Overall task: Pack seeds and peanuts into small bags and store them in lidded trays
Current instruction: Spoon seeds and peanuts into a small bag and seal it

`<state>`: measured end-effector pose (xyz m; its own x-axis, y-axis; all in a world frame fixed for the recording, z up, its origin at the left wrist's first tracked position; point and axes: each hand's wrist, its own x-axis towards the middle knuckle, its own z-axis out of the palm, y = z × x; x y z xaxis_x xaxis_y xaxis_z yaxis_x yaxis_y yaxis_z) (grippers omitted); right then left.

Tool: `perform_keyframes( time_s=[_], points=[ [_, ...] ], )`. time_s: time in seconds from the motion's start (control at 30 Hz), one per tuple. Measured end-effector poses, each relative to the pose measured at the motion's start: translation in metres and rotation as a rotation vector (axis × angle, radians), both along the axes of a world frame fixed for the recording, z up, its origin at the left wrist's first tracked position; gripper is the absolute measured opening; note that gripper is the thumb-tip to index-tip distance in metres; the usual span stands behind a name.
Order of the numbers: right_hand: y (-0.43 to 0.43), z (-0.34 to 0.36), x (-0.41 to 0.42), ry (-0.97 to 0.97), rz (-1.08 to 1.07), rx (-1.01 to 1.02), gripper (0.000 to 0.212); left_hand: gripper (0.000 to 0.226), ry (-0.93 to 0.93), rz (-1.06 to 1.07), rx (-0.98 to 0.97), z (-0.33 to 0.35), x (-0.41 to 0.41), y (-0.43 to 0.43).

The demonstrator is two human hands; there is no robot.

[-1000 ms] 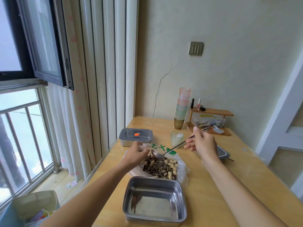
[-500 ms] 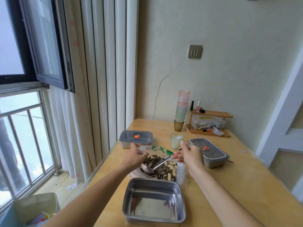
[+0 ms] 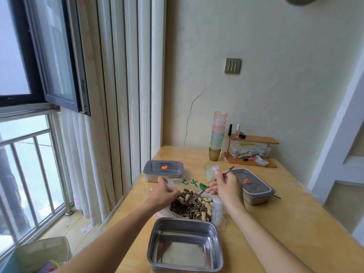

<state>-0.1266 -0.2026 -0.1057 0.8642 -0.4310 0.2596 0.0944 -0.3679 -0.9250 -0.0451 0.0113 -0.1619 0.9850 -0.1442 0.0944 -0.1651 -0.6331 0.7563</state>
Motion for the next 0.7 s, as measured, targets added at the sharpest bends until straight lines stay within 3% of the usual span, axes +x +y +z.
perform_keyframes(
  time_s=[0.2,0.47,0.7],
  points=[
    [0.004,-0.002,-0.001,-0.028,0.032,-0.145,0.025,0.046,-0.02,-0.008,0.082,-0.002,0.004,-0.002],
    [-0.016,-0.002,0.001,-0.057,-0.029,-0.114,0.028,0.071,-0.043,-0.035,0.065,-0.003,0.0,-0.009],
    [-0.032,0.03,0.005,-0.151,-0.079,-0.226,0.028,0.071,-0.071,-0.079,0.092,-0.006,0.002,-0.02]
  ],
)
